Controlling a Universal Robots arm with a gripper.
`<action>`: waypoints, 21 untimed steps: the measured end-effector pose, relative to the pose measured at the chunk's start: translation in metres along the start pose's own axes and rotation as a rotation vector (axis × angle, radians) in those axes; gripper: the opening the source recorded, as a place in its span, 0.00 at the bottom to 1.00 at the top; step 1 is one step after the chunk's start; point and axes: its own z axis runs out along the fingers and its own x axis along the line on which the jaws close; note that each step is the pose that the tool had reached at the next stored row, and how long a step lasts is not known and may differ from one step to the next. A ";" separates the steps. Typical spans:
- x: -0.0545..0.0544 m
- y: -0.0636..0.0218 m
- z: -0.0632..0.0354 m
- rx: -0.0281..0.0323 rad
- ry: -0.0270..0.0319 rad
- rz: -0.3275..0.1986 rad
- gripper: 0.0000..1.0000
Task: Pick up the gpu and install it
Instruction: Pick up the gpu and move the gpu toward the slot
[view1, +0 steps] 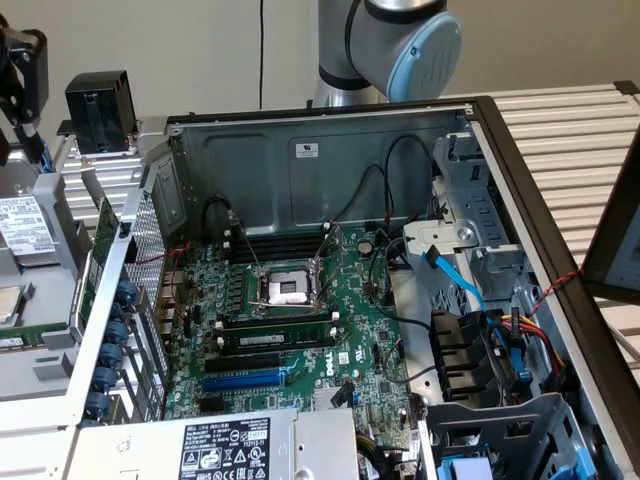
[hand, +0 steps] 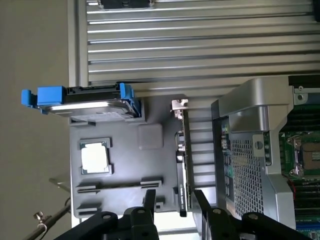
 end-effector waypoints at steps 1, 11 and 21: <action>0.002 -0.0002 0.0003 -0.0069 -0.0024 -0.001 0.42; 0.006 -0.0019 0.0134 -0.0276 -0.0154 -0.010 0.42; 0.006 -0.0196 0.0272 -0.0277 -0.0175 -0.011 0.42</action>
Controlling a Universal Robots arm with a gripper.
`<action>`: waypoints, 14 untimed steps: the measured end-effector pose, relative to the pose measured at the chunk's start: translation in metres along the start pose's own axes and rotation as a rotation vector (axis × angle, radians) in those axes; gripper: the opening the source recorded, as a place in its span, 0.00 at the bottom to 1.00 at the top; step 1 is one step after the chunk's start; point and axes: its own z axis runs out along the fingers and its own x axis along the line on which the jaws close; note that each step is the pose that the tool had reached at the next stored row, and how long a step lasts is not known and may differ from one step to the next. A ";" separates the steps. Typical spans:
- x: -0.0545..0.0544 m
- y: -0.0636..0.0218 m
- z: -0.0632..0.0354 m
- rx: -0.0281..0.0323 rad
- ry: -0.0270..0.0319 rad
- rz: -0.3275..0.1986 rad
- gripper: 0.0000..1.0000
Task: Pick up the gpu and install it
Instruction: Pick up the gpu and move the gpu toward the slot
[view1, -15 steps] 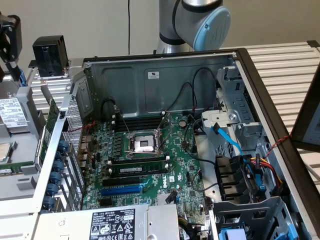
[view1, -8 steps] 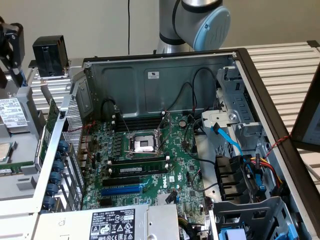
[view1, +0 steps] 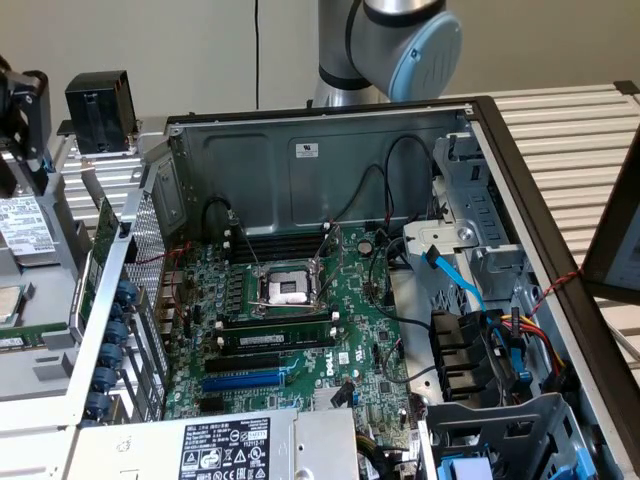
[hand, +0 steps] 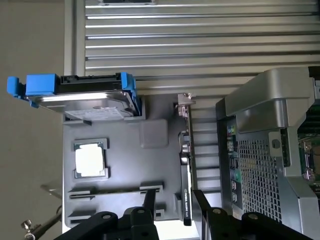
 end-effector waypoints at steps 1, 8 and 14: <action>0.000 -0.0020 0.0008 -0.0001 -0.0016 0.000 0.42; -0.001 -0.0080 0.0077 -0.0062 -0.0180 -0.002 0.42; -0.001 -0.0093 0.0174 -0.0068 -0.0222 -0.003 0.42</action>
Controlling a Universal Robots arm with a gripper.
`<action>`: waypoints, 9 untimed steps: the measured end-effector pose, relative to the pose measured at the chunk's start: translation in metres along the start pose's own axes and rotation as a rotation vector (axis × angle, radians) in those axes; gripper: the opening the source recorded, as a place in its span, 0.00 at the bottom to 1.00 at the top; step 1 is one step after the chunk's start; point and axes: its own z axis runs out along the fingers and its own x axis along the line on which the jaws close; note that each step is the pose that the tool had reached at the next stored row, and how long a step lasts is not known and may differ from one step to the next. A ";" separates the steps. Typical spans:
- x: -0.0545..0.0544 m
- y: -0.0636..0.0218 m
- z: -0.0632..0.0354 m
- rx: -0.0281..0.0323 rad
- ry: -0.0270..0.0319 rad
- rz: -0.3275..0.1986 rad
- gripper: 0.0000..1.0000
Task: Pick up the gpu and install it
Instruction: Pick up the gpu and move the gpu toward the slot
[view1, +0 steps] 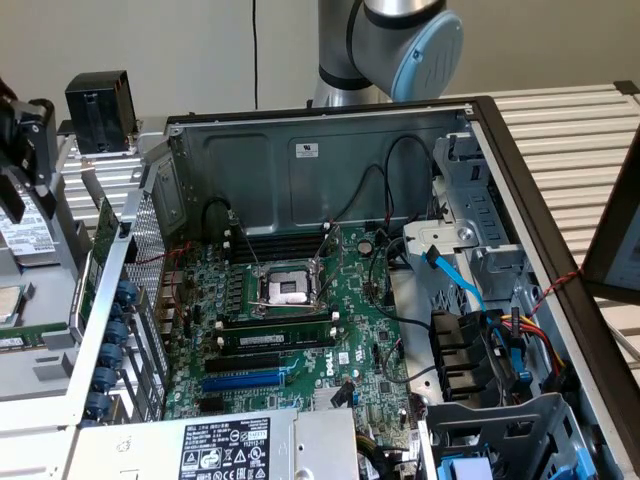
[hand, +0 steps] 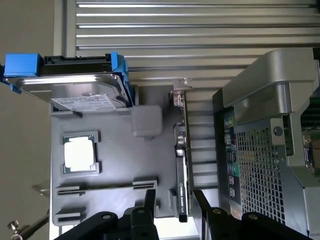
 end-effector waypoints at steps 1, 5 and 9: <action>0.000 -0.0003 0.0019 0.0000 -0.0002 0.000 0.42; -0.002 -0.0011 0.0093 -0.0001 -0.0007 0.000 0.51; -0.003 -0.0019 0.0158 -0.0004 -0.0044 0.000 0.51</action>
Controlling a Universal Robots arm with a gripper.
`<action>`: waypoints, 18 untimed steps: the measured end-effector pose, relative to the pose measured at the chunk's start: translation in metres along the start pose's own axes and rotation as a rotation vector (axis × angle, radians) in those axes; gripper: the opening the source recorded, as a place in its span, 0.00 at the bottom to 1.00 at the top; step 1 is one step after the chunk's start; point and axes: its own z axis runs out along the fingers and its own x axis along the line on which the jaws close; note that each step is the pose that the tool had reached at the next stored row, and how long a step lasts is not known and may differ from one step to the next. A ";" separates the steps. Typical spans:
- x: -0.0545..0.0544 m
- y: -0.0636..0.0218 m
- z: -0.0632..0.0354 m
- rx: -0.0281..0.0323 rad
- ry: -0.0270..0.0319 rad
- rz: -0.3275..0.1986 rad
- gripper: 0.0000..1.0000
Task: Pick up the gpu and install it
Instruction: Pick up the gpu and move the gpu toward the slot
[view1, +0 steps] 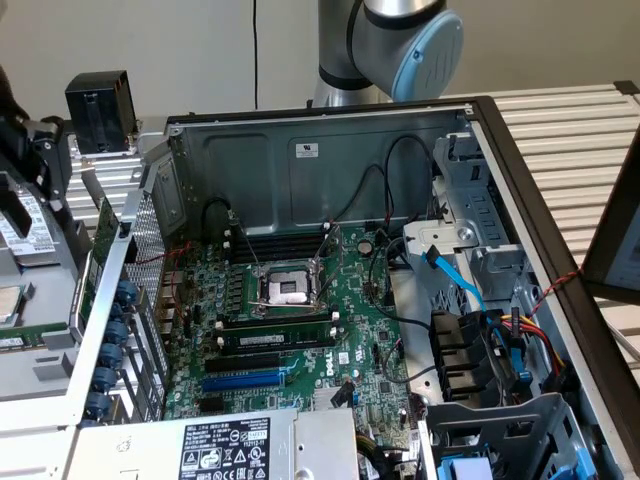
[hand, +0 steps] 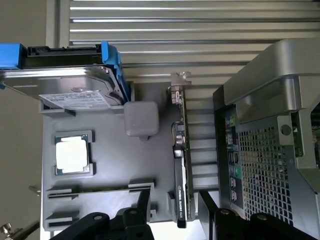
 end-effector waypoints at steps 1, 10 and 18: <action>0.000 -0.0002 0.0011 -0.0002 -0.0025 0.000 0.51; 0.001 -0.0022 0.0100 -0.0071 -0.0314 -0.002 0.51; 0.005 -0.0063 0.0208 -0.0088 -0.0557 -0.005 0.51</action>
